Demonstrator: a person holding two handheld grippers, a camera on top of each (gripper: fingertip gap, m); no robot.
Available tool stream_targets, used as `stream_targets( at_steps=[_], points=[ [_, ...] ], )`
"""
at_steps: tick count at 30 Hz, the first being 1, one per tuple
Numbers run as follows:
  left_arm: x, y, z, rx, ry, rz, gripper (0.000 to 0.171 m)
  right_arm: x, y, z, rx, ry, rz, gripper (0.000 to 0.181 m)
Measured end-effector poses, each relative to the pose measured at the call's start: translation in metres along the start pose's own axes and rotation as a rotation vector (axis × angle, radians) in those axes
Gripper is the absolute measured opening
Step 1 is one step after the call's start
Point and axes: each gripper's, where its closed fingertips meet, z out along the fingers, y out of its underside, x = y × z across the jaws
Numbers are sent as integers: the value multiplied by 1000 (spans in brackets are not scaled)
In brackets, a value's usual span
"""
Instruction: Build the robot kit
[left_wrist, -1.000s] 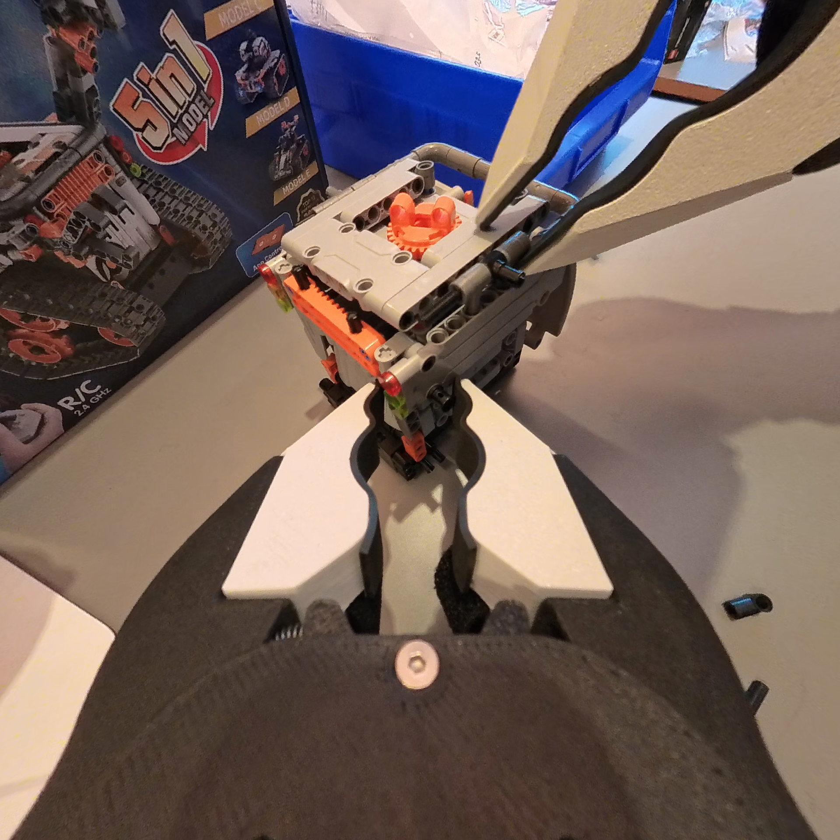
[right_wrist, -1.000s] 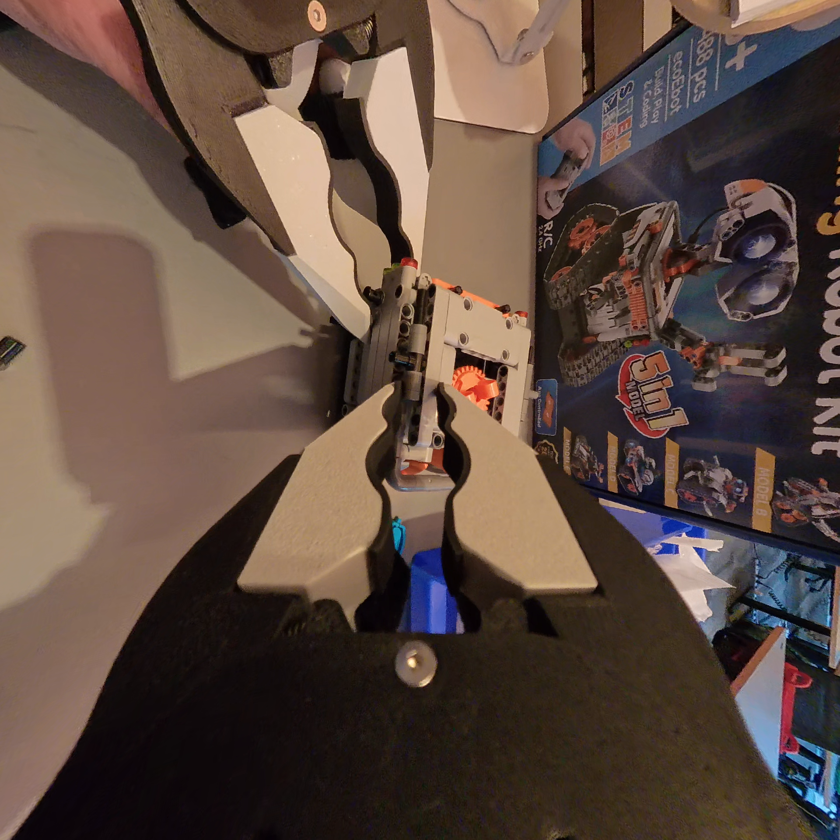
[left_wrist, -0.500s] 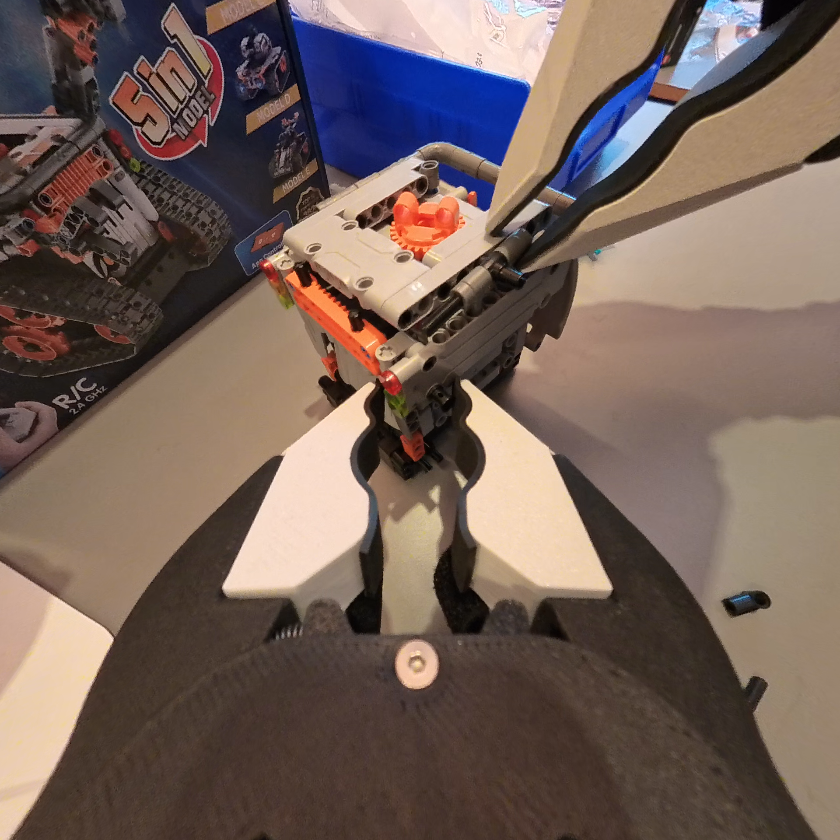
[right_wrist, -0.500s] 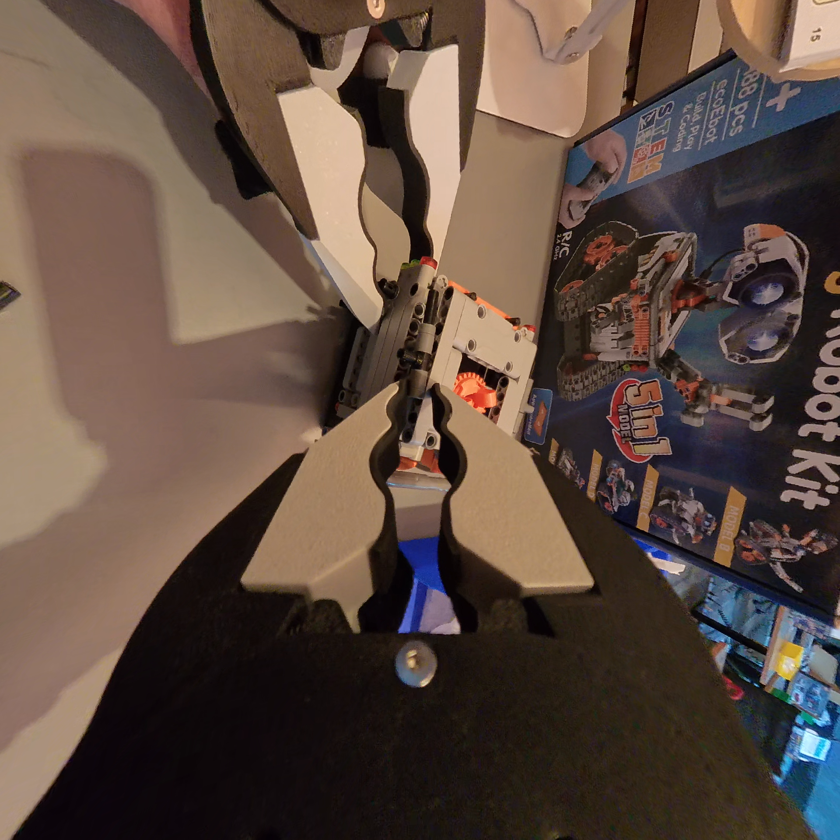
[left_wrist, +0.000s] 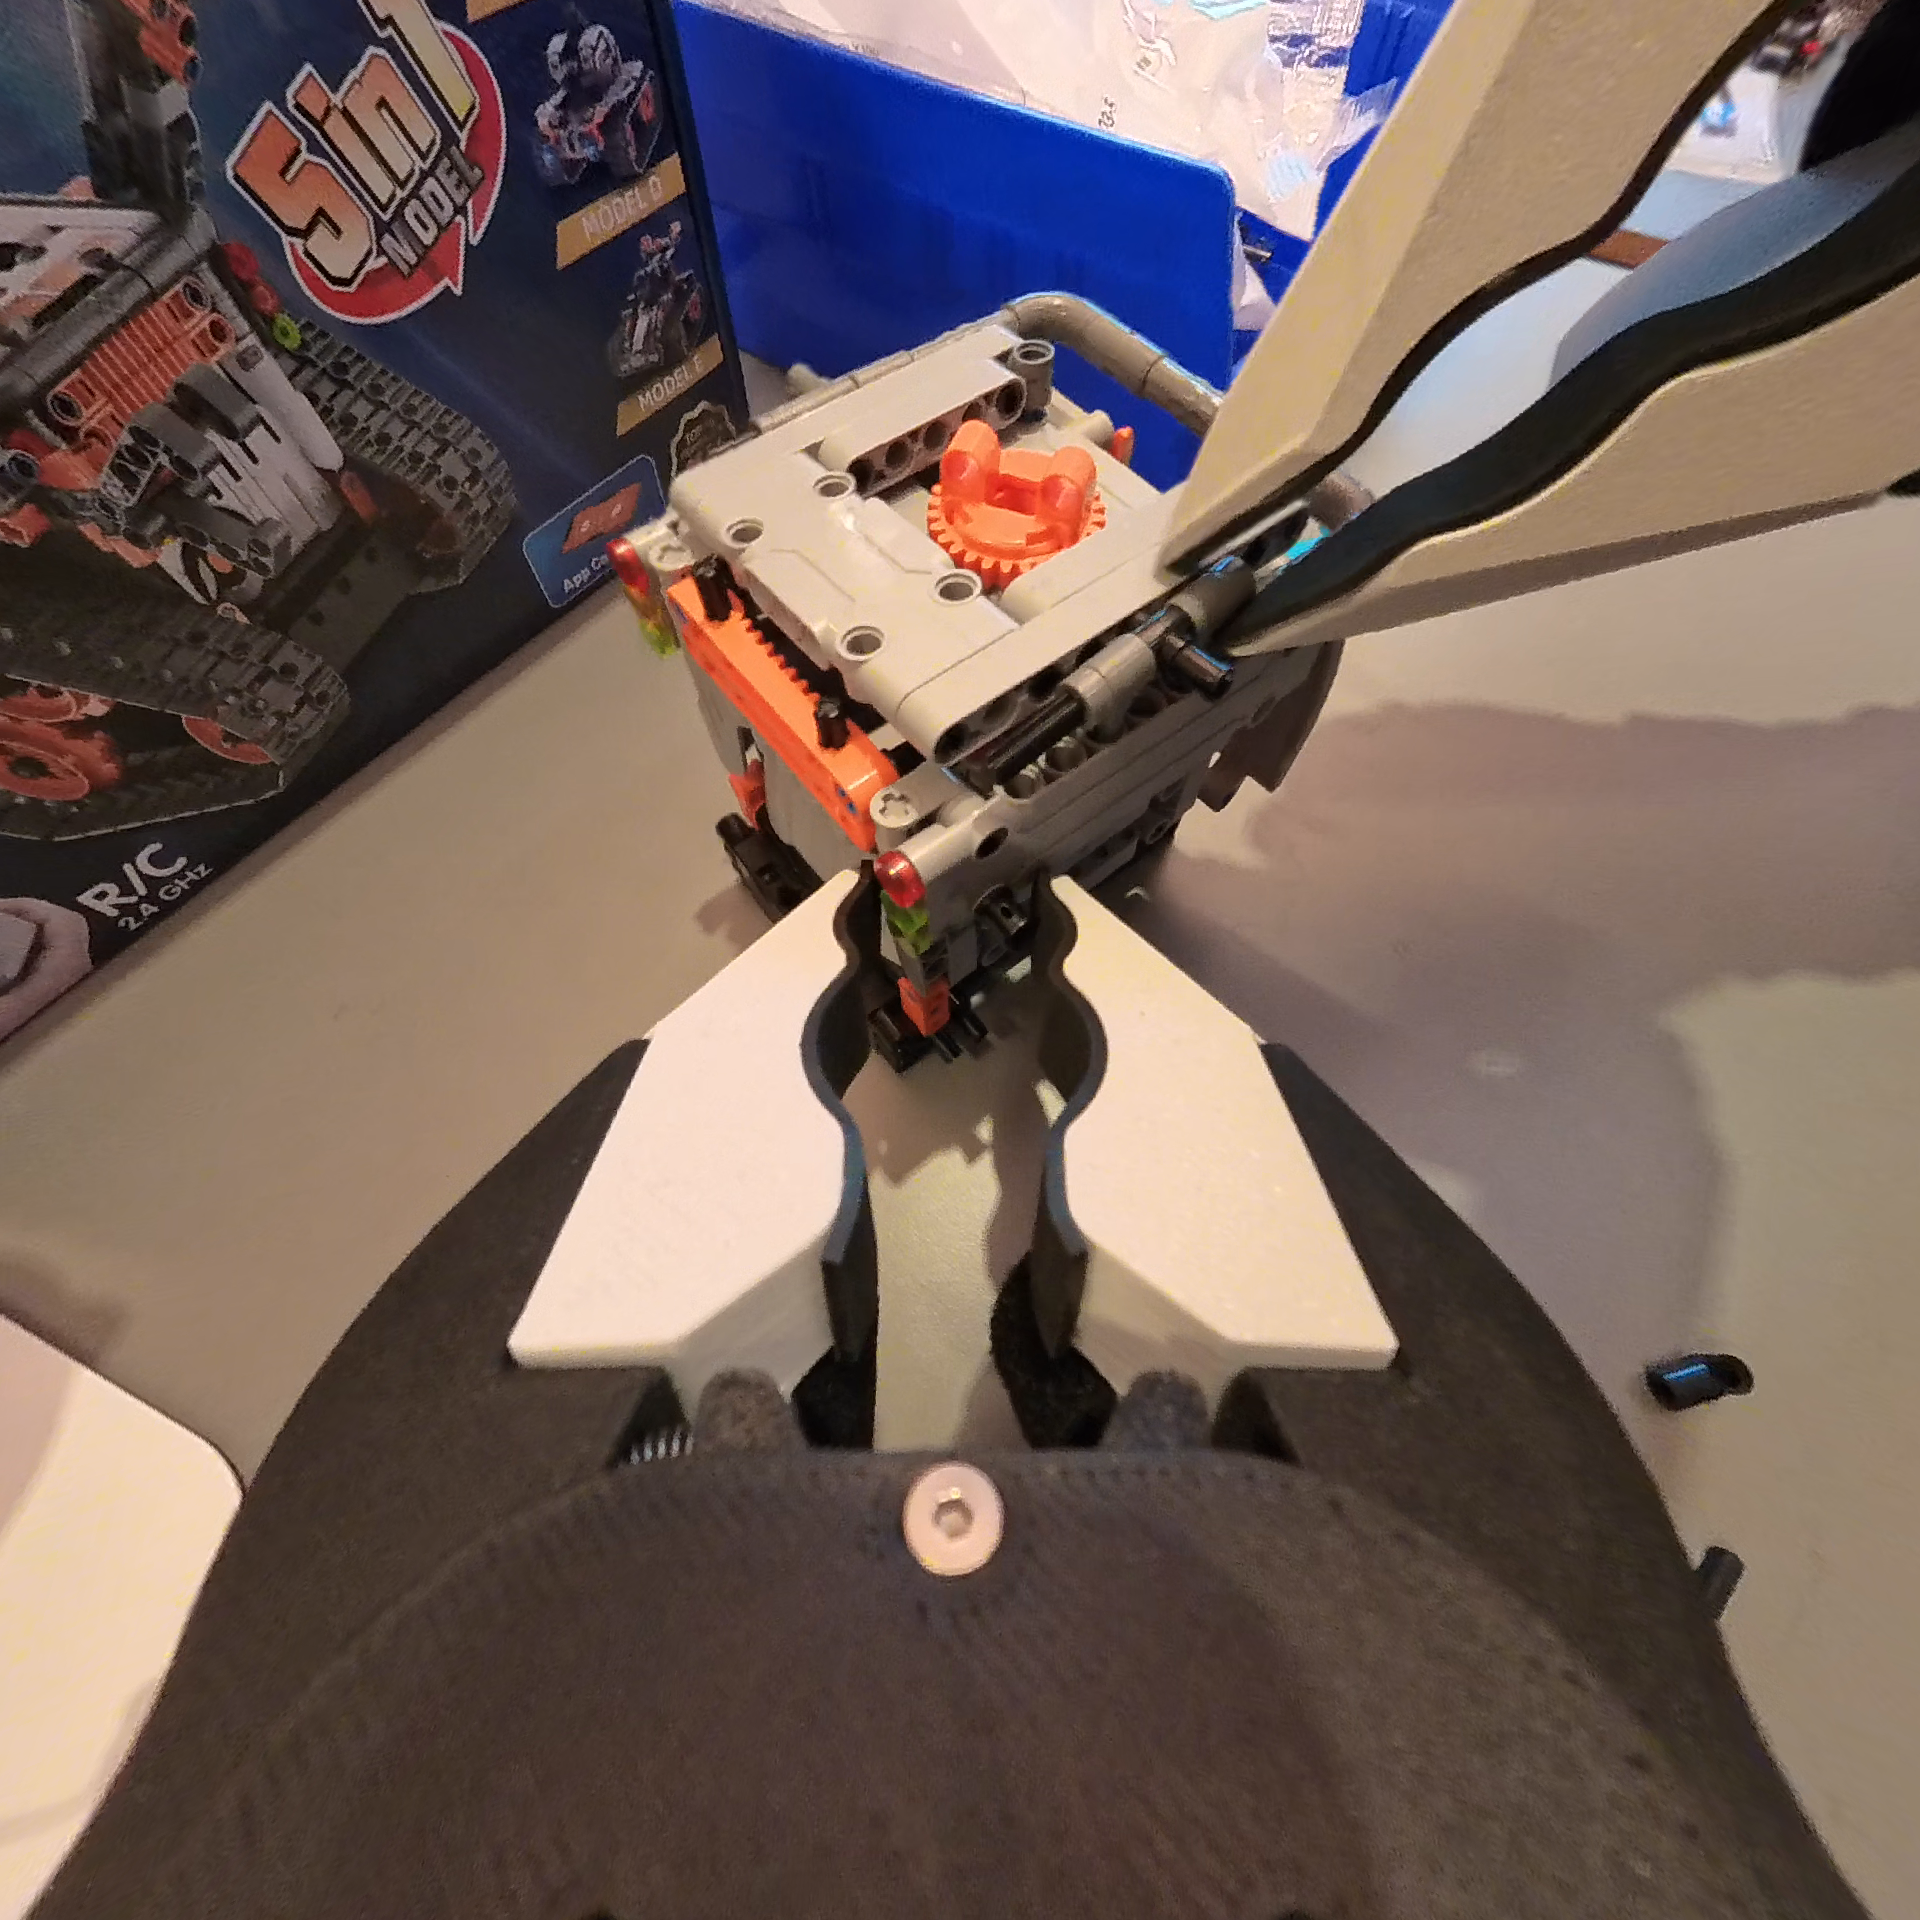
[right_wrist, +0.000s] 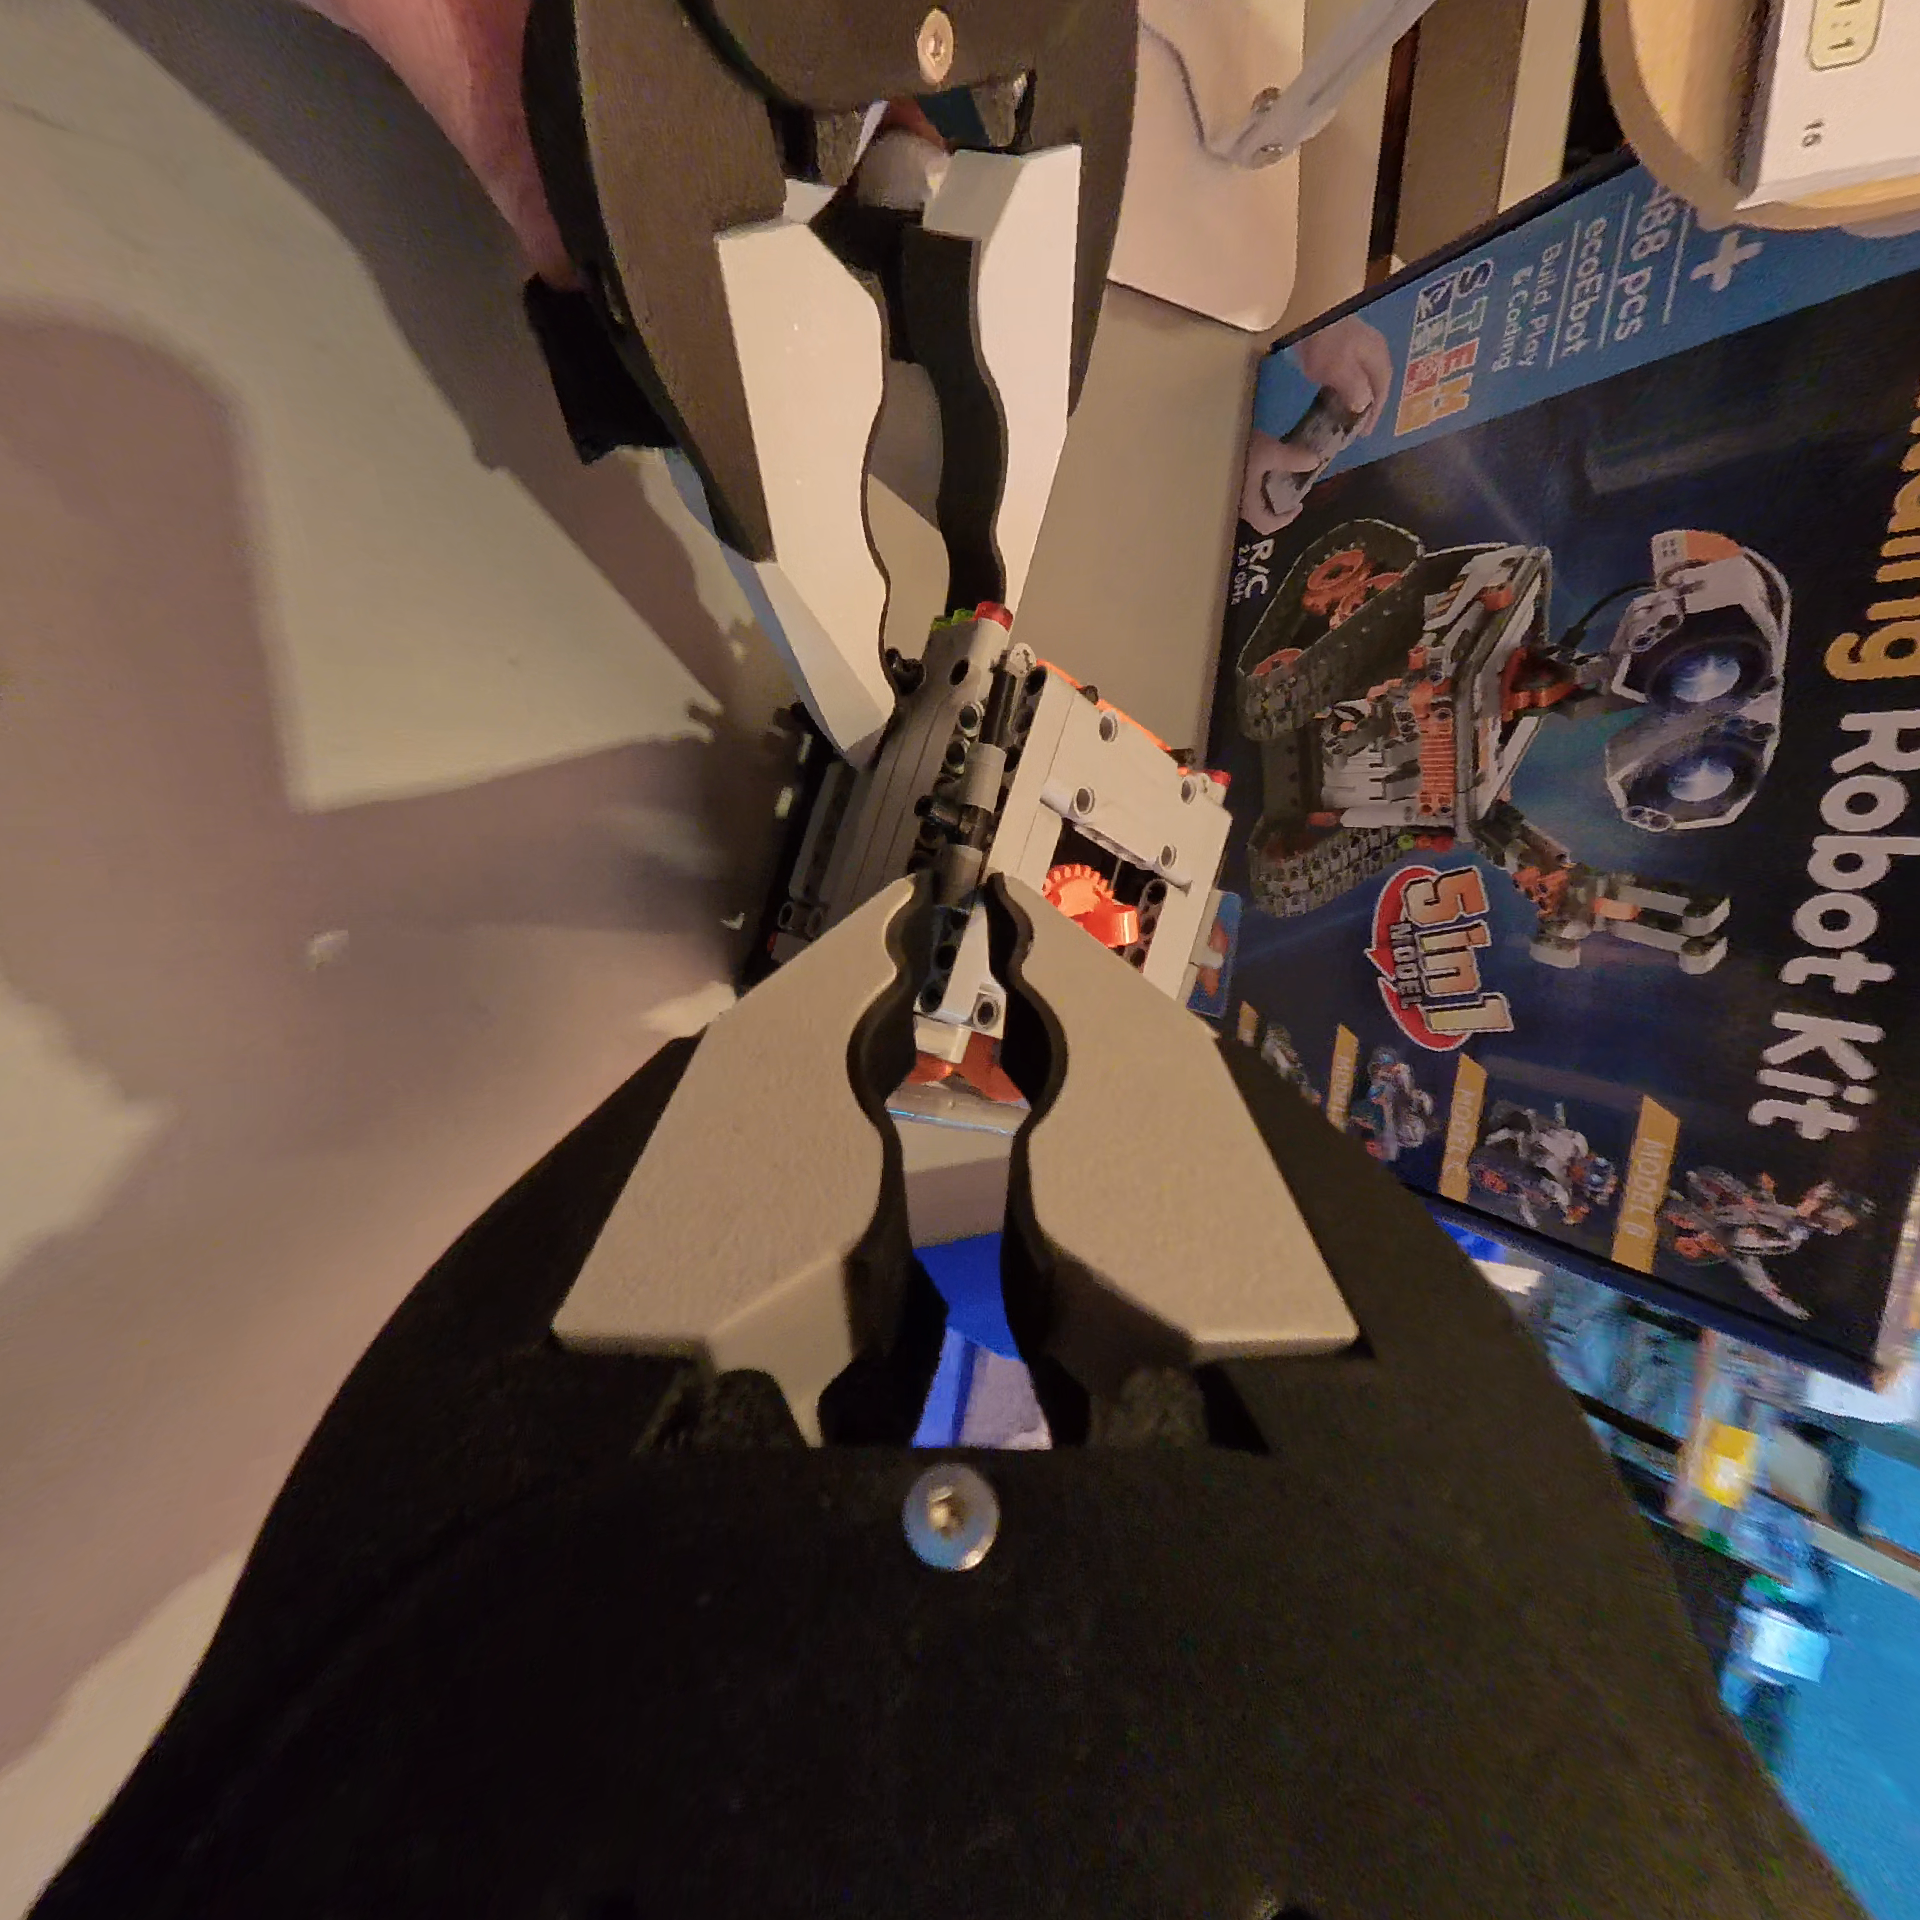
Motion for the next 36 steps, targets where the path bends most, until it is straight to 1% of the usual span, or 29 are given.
stream_targets(
  at_steps=[2, 3, 6, 10, 13, 16, 18, 25, 30, 33, 36],
  points=[
    [-2, 0, 0, 6, 6, -9, 25, 0, -4, -1, 64, -78, 129, 5],
    [-3, -1, -1, 13, 13, -13, 25, 3, -3, -1, 65, -83, 154, 3],
    [-5, -2, 0, 6, 12, -9, 25, 4, -3, 1, 40, -78, 121, 3],
    [-4, -2, 0, 9, 14, -8, 25, 4, -2, 0, 67, -123, 166, 3],
    [-5, -2, 0, 4, 13, -10, 25, 3, -3, 1, 79, -120, 165, 2],
    [-4, -2, 1, 7, 13, -12, 25, 4, -2, 0, 88, -141, 208, 2],
    [-3, -4, 0, 12, 12, -4, 25, 5, -2, -2, 78, -125, 185, 2],
    [-2, -7, -1, 27, 25, -16, 25, 9, -1, -7, 78, -99, 207, 2],
    [-4, -9, -5, 38, 35, -37, 25, 11, -2, -4, 68, -86, 208, 13],
    [-4, -11, -6, 43, 37, -35, 25, 16, -1, -2, 67, -70, 226, 11],
    [-3, -11, -7, 40, 32, -31, 25, 18, -1, -1, 77, -106, 264, 9]
  ],
)
